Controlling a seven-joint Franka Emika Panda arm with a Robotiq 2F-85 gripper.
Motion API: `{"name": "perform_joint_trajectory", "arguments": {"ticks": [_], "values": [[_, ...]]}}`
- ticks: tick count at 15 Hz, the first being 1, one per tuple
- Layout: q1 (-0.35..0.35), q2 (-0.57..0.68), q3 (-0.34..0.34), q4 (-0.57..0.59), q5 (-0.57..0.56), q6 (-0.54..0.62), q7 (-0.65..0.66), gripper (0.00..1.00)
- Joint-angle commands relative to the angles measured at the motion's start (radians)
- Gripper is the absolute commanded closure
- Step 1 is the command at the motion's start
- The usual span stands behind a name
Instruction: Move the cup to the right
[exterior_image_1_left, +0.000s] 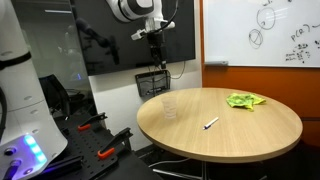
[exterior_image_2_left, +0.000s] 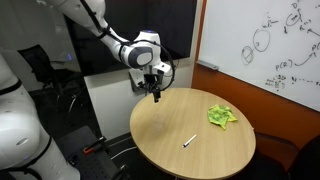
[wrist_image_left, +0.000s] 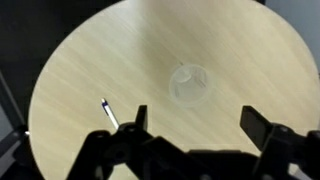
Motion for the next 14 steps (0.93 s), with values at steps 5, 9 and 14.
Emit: {"name": "perform_joint_trajectory", "arguments": {"ticks": [5, 9, 14], "values": [[0.027, 0.282, -0.033, 0.160, 0.038, 0.011, 0.047, 0.00], [0.030, 0.381, -0.044, 0.203, 0.048, 0.054, 0.031, 0.00], [0.027, 0.510, -0.045, 0.263, 0.078, 0.108, 0.017, 0.00]]}}
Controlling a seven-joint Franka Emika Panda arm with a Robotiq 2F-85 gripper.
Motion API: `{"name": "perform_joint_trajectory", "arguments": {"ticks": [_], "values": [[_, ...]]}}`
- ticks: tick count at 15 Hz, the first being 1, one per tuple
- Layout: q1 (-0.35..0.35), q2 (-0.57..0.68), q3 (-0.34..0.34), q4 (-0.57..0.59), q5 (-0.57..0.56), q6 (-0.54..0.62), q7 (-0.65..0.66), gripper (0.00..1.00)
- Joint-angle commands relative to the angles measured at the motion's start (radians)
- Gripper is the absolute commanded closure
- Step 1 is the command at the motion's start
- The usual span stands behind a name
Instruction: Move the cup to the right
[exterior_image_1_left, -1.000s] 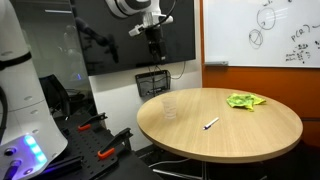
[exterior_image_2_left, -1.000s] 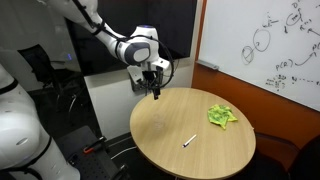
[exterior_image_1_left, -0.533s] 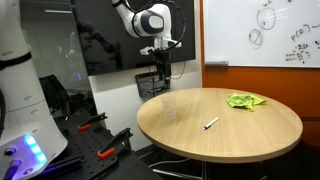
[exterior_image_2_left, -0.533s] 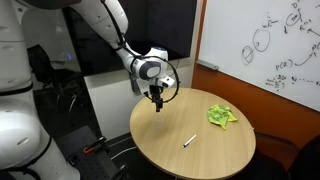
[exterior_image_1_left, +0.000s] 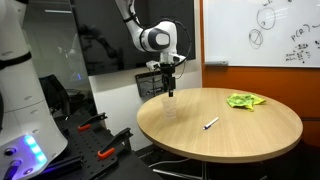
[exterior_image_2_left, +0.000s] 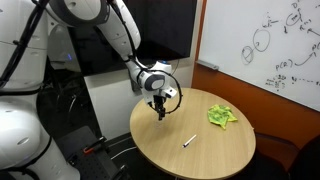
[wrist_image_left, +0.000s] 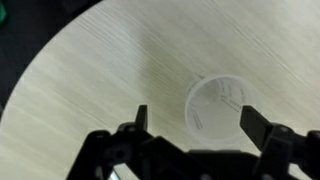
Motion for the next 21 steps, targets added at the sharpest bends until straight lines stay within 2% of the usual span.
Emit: {"name": "perform_joint_trajectory", "arguments": {"ticks": [1, 3, 8, 13, 14, 21], "values": [[0.018, 0.085, -0.015, 0.061, 0.040, 0.022, -0.019, 0.01], [0.015, 0.131, -0.013, 0.096, 0.047, 0.013, -0.027, 0.21], [0.008, 0.202, -0.011, 0.161, 0.080, 0.003, -0.033, 0.58], [0.018, 0.210, -0.019, 0.178, 0.078, 0.004, -0.023, 0.97], [0.020, 0.208, -0.021, 0.179, 0.078, 0.004, -0.019, 1.00], [-0.003, 0.170, -0.021, 0.222, 0.133, -0.014, -0.006, 0.99]]}}
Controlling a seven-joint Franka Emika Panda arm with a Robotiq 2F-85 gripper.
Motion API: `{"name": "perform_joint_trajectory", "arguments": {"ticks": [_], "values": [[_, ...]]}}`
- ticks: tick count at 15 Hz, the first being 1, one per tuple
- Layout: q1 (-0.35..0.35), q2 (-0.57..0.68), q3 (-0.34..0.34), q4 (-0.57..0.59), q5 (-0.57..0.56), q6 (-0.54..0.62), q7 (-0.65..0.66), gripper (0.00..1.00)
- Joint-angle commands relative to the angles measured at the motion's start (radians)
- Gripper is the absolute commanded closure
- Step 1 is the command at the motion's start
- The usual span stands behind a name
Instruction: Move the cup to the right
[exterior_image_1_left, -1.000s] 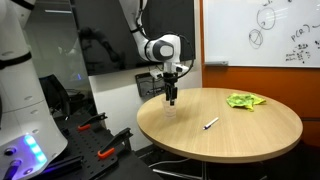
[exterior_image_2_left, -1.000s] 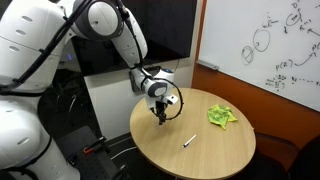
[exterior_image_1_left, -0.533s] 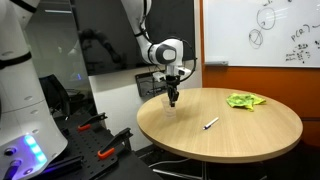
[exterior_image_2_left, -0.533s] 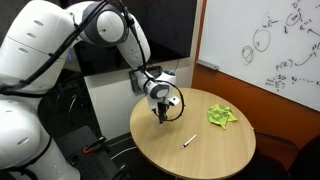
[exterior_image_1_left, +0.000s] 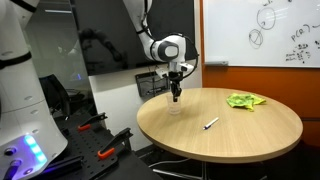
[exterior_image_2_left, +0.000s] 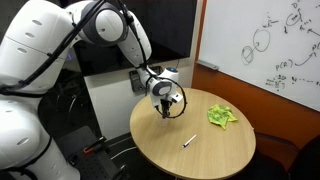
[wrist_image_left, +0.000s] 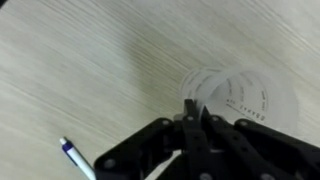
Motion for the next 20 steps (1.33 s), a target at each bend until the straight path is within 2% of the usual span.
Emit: {"name": "perform_joint_trajectory", "arguments": {"ticks": [1, 6, 10, 20], "values": [[-0.004, -0.032, -0.018, 0.035, 0.055, -0.037, 0.002, 0.99], [-0.033, -0.010, -0.067, 0.136, 0.087, -0.093, 0.034, 0.99], [-0.075, 0.023, -0.071, 0.172, 0.134, -0.129, 0.031, 0.99], [-0.092, 0.130, -0.074, 0.247, 0.159, -0.116, 0.031, 0.99]]}}
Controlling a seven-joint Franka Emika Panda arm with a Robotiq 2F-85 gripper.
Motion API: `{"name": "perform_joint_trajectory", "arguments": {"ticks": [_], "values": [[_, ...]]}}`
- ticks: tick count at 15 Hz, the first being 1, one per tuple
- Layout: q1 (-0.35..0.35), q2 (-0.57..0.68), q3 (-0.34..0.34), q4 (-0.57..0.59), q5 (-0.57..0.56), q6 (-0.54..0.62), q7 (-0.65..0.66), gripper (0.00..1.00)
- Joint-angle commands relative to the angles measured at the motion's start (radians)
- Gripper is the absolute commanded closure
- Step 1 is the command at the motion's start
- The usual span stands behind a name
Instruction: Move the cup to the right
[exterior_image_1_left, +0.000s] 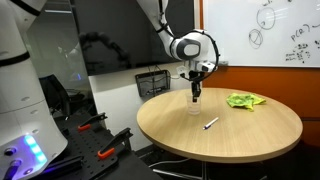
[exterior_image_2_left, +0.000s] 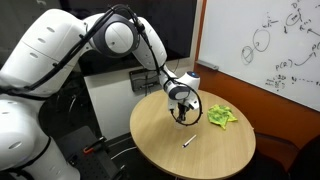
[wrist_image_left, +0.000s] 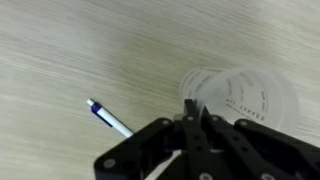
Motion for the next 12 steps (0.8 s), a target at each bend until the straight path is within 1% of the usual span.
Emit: {"name": "perform_joint_trajectory", "arguments": {"ticks": [1, 2, 3, 4, 7, 9, 10, 12], "values": [[-0.006, 0.020, 0.000, 0.039, 0.033, -0.026, 0.017, 0.97], [-0.003, 0.022, -0.006, 0.040, 0.031, -0.020, 0.019, 0.70], [-0.001, 0.020, -0.009, 0.038, 0.028, -0.012, 0.019, 0.69], [0.000, 0.017, -0.010, 0.036, 0.023, -0.007, 0.011, 0.64], [-0.018, -0.027, 0.017, 0.009, 0.040, -0.016, -0.029, 0.40], [-0.021, -0.084, 0.027, -0.026, 0.042, -0.039, -0.044, 0.27], [-0.019, -0.121, 0.029, -0.049, 0.037, -0.045, -0.054, 0.18], [0.005, -0.203, 0.009, -0.098, 0.003, -0.056, -0.057, 0.03]]}}
